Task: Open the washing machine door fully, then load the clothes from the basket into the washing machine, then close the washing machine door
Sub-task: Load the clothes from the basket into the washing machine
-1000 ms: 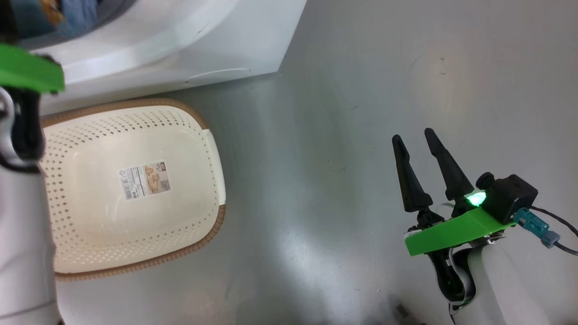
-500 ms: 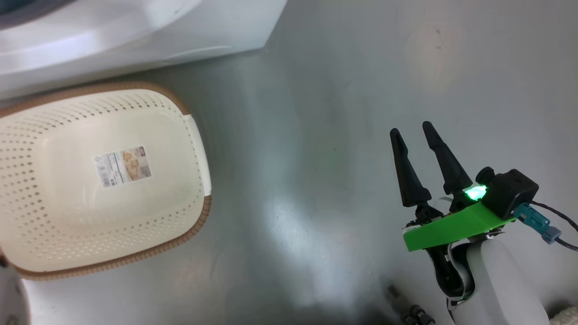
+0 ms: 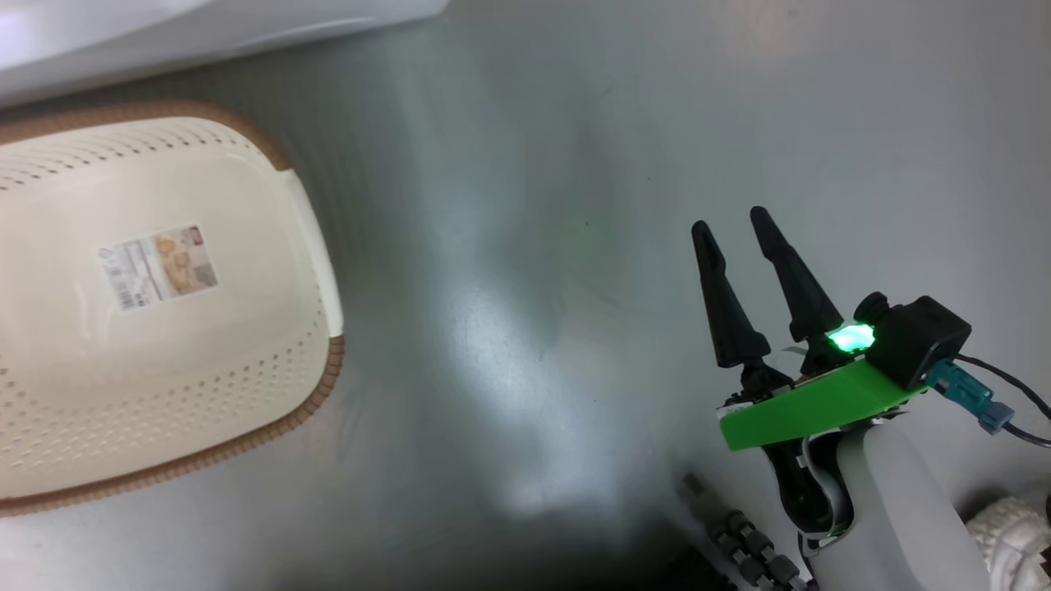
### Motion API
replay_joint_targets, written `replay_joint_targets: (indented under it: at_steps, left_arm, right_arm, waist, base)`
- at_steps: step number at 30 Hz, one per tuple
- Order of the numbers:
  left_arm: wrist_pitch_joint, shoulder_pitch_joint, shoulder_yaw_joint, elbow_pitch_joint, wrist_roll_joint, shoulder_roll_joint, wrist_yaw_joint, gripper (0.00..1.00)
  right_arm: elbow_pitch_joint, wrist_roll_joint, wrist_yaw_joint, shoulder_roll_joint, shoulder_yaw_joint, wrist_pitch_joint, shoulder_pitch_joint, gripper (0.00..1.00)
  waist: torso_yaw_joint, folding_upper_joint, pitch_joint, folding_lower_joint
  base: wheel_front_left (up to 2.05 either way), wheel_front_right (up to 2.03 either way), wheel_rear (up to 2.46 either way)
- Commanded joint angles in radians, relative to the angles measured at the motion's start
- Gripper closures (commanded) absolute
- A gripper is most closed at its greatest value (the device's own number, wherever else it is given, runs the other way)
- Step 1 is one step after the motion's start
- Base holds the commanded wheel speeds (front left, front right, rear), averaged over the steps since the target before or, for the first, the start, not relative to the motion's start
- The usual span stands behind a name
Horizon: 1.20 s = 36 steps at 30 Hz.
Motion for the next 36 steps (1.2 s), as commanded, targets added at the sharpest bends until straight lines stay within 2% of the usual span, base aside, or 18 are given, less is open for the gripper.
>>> replay_joint_targets:
  at_steps: [1,7,13,15,16,17,18,28,36]
  left_arm:
    - [-0.010,-0.033,-0.003,-0.014,0.016,0.061,-0.009,1.00]
    - [-0.020,-0.126,-0.038,0.057,0.004,0.091,-0.016,1.00]
    - [0.099,-0.152,-0.089,0.168,-0.028,0.100,-0.018,1.00]
    - [0.113,-0.154,-0.099,0.186,-0.031,0.106,-0.019,1.00]
    - [0.107,-0.155,-0.099,0.191,-0.038,0.105,-0.019,0.97]
    - [0.100,-0.153,-0.104,0.194,-0.036,0.107,-0.019,0.64]
    - [0.091,-0.151,-0.104,0.199,-0.039,0.107,-0.018,0.00]
    - [-0.018,-0.102,-0.102,0.231,-0.055,0.088,-0.007,0.00]
    - [-0.054,-0.032,-0.096,0.217,-0.070,0.070,-0.003,0.00]
  right_arm:
    - [-0.019,0.010,0.006,0.005,0.028,-0.007,0.024,0.00]
    - [-0.016,0.028,0.006,0.005,0.045,-0.007,0.030,0.00]
    - [-0.008,0.035,0.006,0.005,0.052,-0.007,0.027,0.00]
    - [-0.005,0.036,0.006,0.005,0.052,-0.007,0.024,0.00]
    - [-0.004,0.036,0.006,0.005,0.052,-0.007,0.022,0.00]
    - [-0.003,0.035,0.006,0.005,0.050,-0.007,0.021,0.00]
    - [-0.003,0.034,0.006,0.005,0.049,-0.007,0.019,0.00]
    - [-0.006,0.013,0.006,0.005,0.014,-0.007,0.017,0.00]
    - [-0.004,-0.001,0.006,0.005,-0.012,-0.007,0.015,0.00]
  waist:
    - [-0.026,0.0000,0.031,0.0000]
    - [-0.044,0.0000,0.044,0.0000]
    - [-0.045,0.0000,0.040,0.0000]
    - [-0.043,0.0000,0.038,0.0000]
    - [-0.042,0.0000,0.037,0.0000]
    - [-0.040,0.0000,0.035,0.0000]
    - [-0.038,0.0000,0.034,0.0000]
    - [-0.002,0.0000,-0.007,0.0000]
    - [0.020,0.0000,-0.046,0.0000]
  base:
    - [0.00,0.00,0.00]
    - [0.00,0.00,0.00]
    - [0.00,0.00,0.00]
    - [0.00,0.00,0.00]
    - [0.00,0.00,0.00]
    - [0.00,0.00,0.00]
    - [0.00,0.00,0.00]
    - [0.00,0.00,0.00]
    - [0.00,0.00,0.00]
